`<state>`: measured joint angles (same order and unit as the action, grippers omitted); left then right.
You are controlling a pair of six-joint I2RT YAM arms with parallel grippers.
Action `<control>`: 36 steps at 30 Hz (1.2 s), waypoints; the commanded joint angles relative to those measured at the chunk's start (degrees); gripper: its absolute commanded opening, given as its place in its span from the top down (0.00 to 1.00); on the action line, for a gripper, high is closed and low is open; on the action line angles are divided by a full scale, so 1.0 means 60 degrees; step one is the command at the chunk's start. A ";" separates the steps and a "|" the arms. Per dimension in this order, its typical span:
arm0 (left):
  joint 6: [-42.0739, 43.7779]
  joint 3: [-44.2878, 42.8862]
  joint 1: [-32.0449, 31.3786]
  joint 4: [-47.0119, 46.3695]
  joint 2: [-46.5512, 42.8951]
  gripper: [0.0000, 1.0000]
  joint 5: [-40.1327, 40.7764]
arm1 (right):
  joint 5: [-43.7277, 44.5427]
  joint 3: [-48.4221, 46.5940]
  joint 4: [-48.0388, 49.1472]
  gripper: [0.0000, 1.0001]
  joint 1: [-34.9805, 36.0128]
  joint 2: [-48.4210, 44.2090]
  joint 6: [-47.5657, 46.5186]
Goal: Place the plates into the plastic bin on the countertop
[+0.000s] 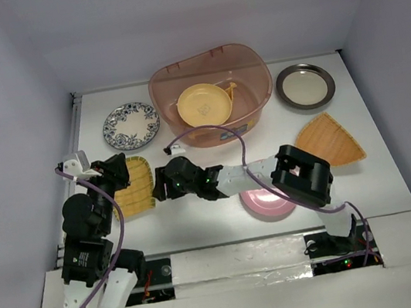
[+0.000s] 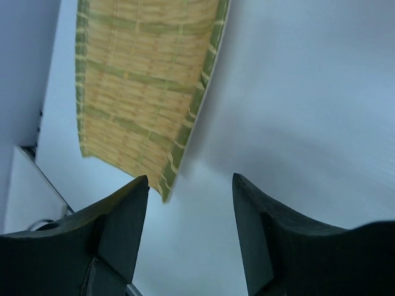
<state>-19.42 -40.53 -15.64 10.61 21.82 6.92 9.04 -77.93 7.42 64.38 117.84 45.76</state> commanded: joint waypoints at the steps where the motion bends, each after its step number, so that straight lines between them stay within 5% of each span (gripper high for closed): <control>1: -0.0044 -0.0246 0.0058 -0.0318 -0.0049 0.82 -0.0054 | 0.0501 -0.0297 0.1603 0.37 -0.0110 0.0147 0.1293; 14: -0.0059 -0.0246 0.0058 -0.0376 -0.0034 0.80 -0.0098 | 0.0398 -0.0854 0.2513 0.52 -0.0110 0.1600 0.2861; 17: -0.0074 -0.0246 0.0058 -0.0406 -0.0034 0.80 -0.0113 | 0.0311 -0.0504 0.3302 0.75 -0.0110 0.1571 0.2979; 19: -0.0059 -0.0246 0.0058 -0.0348 -0.0063 0.80 -0.0040 | 0.0310 -0.0125 0.3697 1.00 -0.0110 0.1353 0.2950; 24: -0.0074 -0.0275 0.0058 -0.0362 -0.0092 0.80 -0.0010 | 0.0968 0.1487 0.4491 1.00 -0.0110 -0.0461 0.2088; 30: -0.0103 -0.0290 0.0058 -0.0319 -0.0107 0.79 0.0150 | 0.2697 0.2411 0.2896 1.00 -0.0372 -0.3681 0.0140; 36: -0.0103 -0.0246 0.0058 -0.0348 -0.0049 0.77 0.0034 | 0.1791 0.2208 0.1695 1.00 -0.2040 -0.5547 -0.1267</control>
<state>-19.68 -40.53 -15.64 10.57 21.65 7.35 18.48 -62.41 18.04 57.17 88.49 44.64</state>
